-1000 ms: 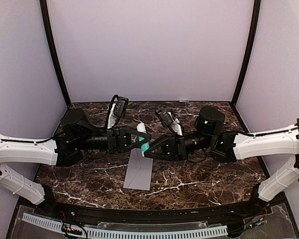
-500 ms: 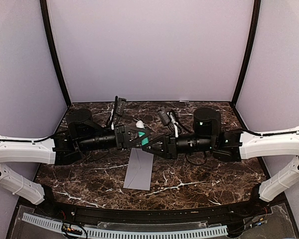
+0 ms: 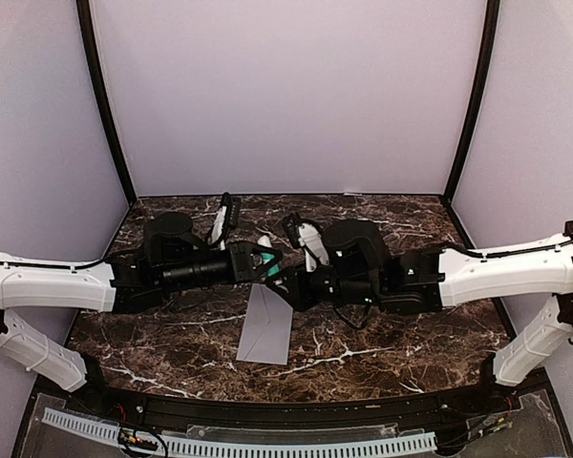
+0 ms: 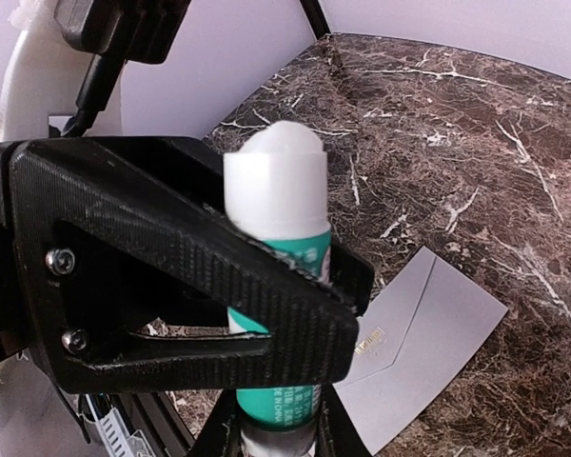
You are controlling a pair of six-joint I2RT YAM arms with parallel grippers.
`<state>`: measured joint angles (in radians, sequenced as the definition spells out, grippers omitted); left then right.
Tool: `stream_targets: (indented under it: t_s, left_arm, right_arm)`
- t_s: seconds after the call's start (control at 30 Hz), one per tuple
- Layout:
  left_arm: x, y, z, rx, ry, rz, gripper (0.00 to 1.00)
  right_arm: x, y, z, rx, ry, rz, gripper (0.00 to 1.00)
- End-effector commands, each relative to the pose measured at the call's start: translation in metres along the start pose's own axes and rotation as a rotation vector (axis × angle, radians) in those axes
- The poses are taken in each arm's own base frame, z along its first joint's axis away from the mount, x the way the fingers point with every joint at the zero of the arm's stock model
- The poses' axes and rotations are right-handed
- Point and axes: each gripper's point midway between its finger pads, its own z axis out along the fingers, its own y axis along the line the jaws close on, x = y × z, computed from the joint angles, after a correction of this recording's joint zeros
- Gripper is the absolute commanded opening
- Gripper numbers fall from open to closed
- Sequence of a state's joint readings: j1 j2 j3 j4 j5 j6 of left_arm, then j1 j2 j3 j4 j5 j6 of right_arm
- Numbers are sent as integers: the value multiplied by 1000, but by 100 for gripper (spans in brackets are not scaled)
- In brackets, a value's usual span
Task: Place the letter into the envelope and seal it
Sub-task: Screw the solid glue.
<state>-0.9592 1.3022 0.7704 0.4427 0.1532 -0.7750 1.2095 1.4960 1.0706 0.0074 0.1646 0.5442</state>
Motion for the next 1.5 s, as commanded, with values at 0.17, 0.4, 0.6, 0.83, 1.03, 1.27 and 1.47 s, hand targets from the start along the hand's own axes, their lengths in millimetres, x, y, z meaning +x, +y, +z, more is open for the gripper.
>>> stream_targets:
  t_s: [0.17,0.4,0.6,0.83,1.03,1.27,1.47]
  left_arm:
    - [-15,-42,2,160,6,-18,0]
    - [-28,-41,-11,171,-21,-15,0]
    - [-32,-58,-28,256,-55,26,0]
    - [-26,-97,-45,461,-16,109,0]
    - [-22,-119,-57,579,16,162,0]
    - [-23,-131,-71,652,0,194,0]
    - [-24,-136,-74,677,-6,193,0]
  right_arm:
    - [-41,16,-44,-164,-235,-6,49]
    - [-33,14,-72,-344,-237,1,72]
    - [-40,13,-82,-486,-282,111,77]
    - [-40,45,-86,-698,-262,123,70]
    - [-46,77,-92,-776,-265,80,60]
    - [-45,88,-91,-814,-252,76,55]
    - [-45,108,-91,-867,-226,40,40]
